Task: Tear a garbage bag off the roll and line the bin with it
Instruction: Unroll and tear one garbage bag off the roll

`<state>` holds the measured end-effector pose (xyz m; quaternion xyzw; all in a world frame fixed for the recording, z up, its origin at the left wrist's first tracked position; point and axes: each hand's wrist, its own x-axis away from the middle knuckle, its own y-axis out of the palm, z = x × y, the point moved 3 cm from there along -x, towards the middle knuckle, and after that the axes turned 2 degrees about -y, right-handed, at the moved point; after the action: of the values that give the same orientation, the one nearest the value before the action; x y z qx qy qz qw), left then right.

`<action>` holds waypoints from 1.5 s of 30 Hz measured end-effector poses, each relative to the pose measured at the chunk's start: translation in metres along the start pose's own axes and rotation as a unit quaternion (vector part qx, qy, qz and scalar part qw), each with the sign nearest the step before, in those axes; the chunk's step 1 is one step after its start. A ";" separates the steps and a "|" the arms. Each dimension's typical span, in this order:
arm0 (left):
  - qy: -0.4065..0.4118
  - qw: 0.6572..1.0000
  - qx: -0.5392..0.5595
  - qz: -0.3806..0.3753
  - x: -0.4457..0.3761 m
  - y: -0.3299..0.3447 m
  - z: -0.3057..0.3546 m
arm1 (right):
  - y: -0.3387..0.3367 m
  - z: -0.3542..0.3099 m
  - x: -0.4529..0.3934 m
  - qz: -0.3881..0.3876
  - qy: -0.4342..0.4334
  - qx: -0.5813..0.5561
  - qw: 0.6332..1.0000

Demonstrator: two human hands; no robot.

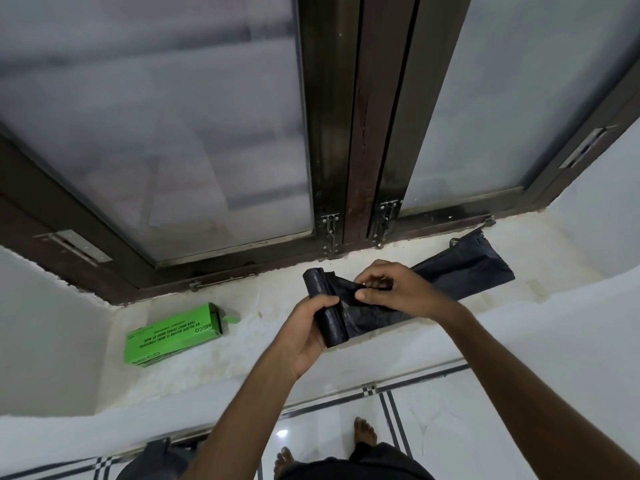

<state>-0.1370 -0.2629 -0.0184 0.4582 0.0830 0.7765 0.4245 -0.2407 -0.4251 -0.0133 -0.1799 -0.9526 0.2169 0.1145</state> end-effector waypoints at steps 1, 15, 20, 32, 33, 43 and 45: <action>-0.001 1.000 -0.011 -0.009 0.002 0.001 0.001 | 0.000 0.003 -0.002 -0.010 0.001 0.006 1.000; -0.001 0.999 -0.045 0.003 -0.003 0.004 -0.007 | -0.072 0.009 0.006 0.007 0.035 0.125 0.991; -0.013 0.999 -0.030 0.030 -0.008 0.006 -0.009 | -0.078 0.017 0.011 0.042 0.047 0.228 0.972; -0.028 0.995 -0.093 -0.008 -0.011 0.007 -0.004 | -0.007 -0.022 0.008 -0.006 0.001 0.137 0.991; -0.027 0.995 -0.097 -0.012 -0.011 0.007 -0.003 | -0.001 -0.020 0.006 -0.021 0.007 0.090 0.996; 0.036 0.976 -0.209 0.048 -0.015 0.006 0.009 | 0.014 -0.006 -0.005 0.102 0.122 0.134 0.978; 0.032 0.970 -0.236 0.052 -0.014 0.007 0.006 | 0.022 -0.010 -0.005 0.130 0.135 0.224 0.956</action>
<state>-0.1331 -0.2791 -0.0204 0.3232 -0.1128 0.8095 0.4771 -0.2267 -0.4051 -0.0153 -0.2995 -0.8235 0.4116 0.2504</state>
